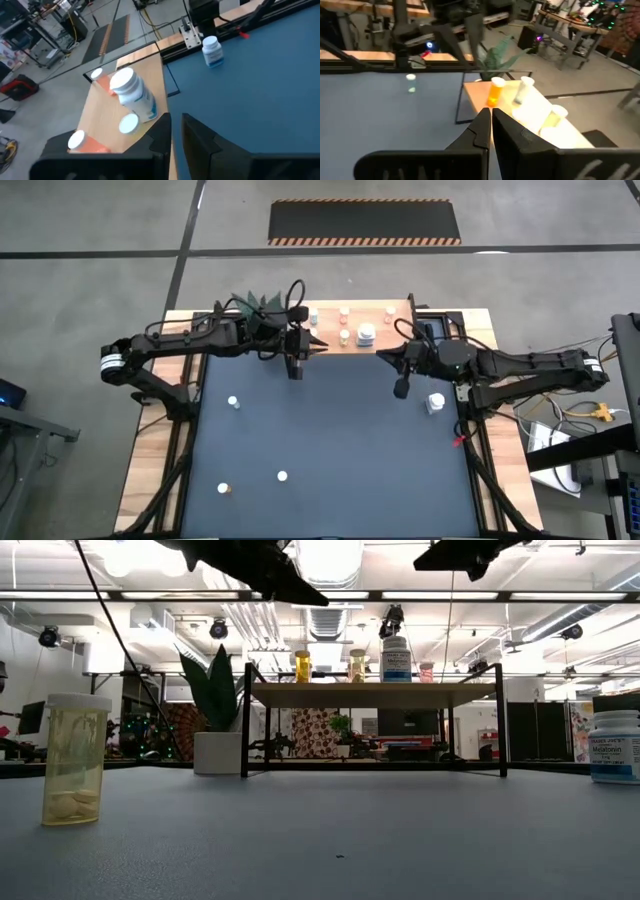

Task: Pick and place medicine bottles onto shelf by color
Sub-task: Adjust the white medicine bottle on the shelf

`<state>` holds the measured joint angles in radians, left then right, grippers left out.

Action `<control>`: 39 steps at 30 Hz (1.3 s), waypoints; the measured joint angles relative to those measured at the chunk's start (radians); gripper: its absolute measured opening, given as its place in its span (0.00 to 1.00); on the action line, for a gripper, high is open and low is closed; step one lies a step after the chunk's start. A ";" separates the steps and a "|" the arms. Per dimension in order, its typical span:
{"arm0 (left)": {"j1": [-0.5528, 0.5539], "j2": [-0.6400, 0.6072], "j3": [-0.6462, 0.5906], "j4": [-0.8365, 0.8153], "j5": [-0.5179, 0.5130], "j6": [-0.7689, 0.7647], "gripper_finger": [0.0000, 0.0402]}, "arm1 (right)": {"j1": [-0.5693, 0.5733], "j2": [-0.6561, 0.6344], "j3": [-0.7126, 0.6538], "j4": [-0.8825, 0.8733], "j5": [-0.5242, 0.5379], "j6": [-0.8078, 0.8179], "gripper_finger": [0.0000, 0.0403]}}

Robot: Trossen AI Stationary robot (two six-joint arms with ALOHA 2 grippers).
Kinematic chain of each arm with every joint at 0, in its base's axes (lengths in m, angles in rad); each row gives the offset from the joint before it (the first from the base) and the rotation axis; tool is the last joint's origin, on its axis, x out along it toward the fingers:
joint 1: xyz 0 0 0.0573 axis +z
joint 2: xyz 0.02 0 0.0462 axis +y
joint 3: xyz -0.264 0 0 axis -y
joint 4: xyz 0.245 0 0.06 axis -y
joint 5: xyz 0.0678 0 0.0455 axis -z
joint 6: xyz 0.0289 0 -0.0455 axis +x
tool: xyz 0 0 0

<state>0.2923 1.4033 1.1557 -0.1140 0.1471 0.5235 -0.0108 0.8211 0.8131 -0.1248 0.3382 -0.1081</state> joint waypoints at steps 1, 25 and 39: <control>-0.003 0.000 0.000 0.001 0.000 -0.009 0.07 | -0.011 0.000 0.017 -0.028 -0.004 0.000 0.02; -0.013 -0.068 -0.039 -0.021 -0.002 -0.017 0.07 | -0.346 0.415 0.564 -0.603 -0.358 -0.201 0.02; -0.014 -0.286 -0.264 0.142 -0.003 -0.021 0.06 | -0.431 0.472 0.510 -0.573 -0.417 -0.201 0.02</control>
<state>0.2783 1.1172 0.8912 0.0283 0.1444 0.5024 -0.4416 1.2928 1.3228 -0.6981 -0.0791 -0.3095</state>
